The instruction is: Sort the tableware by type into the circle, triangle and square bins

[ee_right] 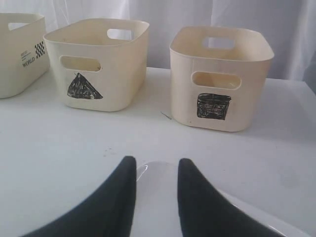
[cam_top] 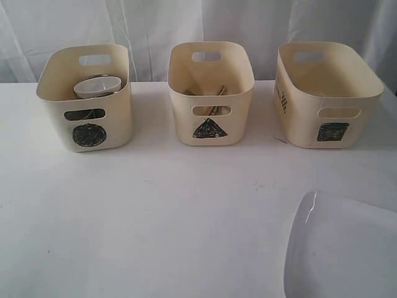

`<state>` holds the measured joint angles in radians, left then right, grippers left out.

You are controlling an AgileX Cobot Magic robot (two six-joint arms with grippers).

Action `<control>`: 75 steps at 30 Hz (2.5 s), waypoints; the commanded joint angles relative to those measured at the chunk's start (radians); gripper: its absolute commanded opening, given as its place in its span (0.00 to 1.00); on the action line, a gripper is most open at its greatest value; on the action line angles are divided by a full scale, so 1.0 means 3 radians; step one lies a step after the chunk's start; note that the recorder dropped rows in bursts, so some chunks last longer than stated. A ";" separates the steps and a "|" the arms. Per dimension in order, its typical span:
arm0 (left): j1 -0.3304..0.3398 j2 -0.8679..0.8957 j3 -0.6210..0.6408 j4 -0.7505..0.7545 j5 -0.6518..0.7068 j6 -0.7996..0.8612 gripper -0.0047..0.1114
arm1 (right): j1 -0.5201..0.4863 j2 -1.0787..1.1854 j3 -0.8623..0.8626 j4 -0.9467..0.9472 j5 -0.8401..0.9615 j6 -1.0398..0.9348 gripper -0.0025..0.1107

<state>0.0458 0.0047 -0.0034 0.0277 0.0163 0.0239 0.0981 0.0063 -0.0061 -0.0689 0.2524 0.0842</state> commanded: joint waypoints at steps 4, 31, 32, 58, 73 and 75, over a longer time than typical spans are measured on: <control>0.0010 -0.0016 0.0011 -0.0021 0.0003 0.0010 0.36 | -0.0031 -0.0021 0.0020 -0.0030 -0.0025 0.0000 0.27; 0.0010 -0.0016 0.0011 -0.0021 0.0003 0.0010 0.36 | -0.0031 -0.0021 -0.1277 -0.0052 0.0870 -0.0263 0.27; 0.0010 -0.0016 0.0011 -0.0021 0.0003 0.0010 0.36 | -0.0031 -0.0021 -0.1355 -0.0052 0.0986 -0.0263 0.27; 0.0010 -0.0016 0.0011 -0.0021 0.0003 0.0010 0.36 | 0.0154 0.0763 -0.2050 0.0820 0.2899 -0.1273 0.38; 0.0010 -0.0016 0.0011 -0.0021 0.0003 0.0010 0.36 | 0.0613 0.1643 -0.2050 0.1218 0.3229 -0.1716 0.38; 0.0010 -0.0016 0.0011 -0.0021 0.0003 0.0010 0.36 | 0.0673 0.1732 -0.2050 0.1212 0.3229 -0.1723 0.38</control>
<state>0.0458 0.0047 -0.0034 0.0277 0.0183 0.0263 0.2786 0.4945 -0.6161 0.2883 1.2220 -0.4161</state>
